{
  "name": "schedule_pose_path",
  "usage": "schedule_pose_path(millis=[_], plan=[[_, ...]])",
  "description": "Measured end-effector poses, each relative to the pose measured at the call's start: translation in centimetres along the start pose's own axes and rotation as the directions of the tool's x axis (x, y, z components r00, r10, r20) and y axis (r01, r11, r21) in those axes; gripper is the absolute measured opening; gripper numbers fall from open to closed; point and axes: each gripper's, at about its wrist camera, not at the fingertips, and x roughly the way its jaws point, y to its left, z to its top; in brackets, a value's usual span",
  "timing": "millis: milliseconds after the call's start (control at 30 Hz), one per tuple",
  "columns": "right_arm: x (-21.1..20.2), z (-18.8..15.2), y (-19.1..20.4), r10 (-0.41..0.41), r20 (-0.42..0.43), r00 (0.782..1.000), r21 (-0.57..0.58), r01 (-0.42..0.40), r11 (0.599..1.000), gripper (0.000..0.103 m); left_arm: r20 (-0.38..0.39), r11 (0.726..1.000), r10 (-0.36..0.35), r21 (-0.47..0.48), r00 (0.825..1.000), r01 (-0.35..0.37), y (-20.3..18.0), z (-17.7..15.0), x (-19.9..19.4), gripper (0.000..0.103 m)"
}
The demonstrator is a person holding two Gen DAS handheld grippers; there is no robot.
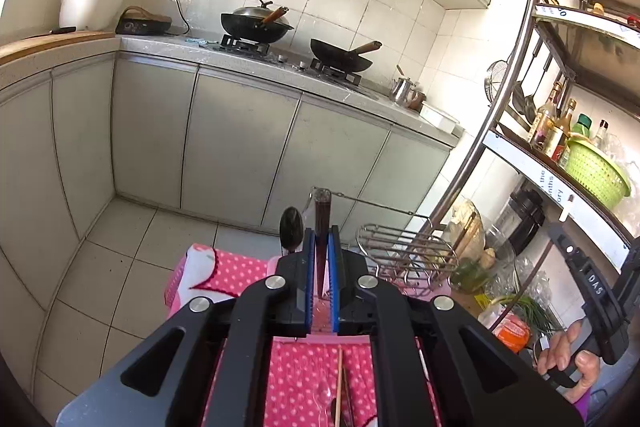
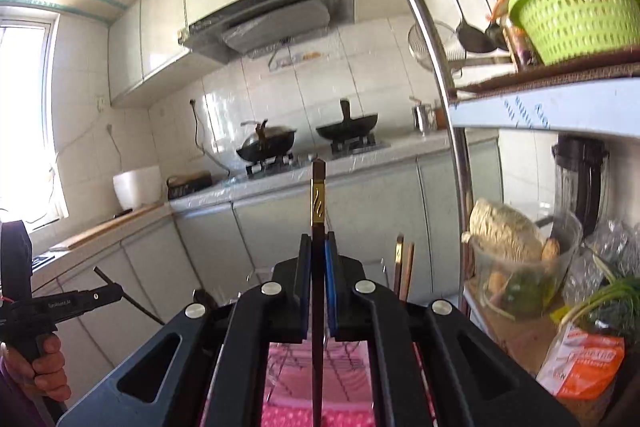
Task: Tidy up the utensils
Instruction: 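Lift both chopsticks off the cloth and carry them above the pink cup, then open the left tool over the pink cup while the right releases its chopstick into it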
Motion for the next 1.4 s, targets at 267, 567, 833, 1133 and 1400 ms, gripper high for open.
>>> schedule_pose_path(millis=[267, 567, 833, 1133, 1400], plan=[[1.2, 2.6, -1.0, -0.045, 0.151, 0.988, -0.029, 0.049, 0.998, 0.006, -0.062, 0.998, 0.045, 0.04, 0.997, -0.043, 0.2, 1.8, 3.8, 0.005], [4.0, 4.2, -2.9, -0.095, 0.202, 0.975, -0.026, 0.103, 0.994, 0.006, -0.178, 0.993, 0.087, 0.096, 0.98, -0.07, 0.2, 2.1, 9.1, 0.005], [7.3, 2.6, -5.2, -0.139, 0.128, 0.982, -0.011, 0.142, 0.99, 0.006, -0.257, 0.991, 0.092, 0.122, 0.962, -0.062, 0.5, 1.0, 11.9, 0.005], [11.0, -0.8, -7.5, -0.17, 0.007, 0.985, 0.002, 0.17, 0.985, 0.006, -0.289, 0.99, 0.093, 0.128, 0.953, -0.058, 0.4, 0.2, 13.8, 0.005], [13.2, -4.5, -9.3, -0.173, -0.139, 0.975, 0.044, 0.181, 0.983, 0.006, -0.308, 0.995, 0.089, 0.074, 0.947, -0.069, 1.6, -0.6, 15.2, 0.005]])
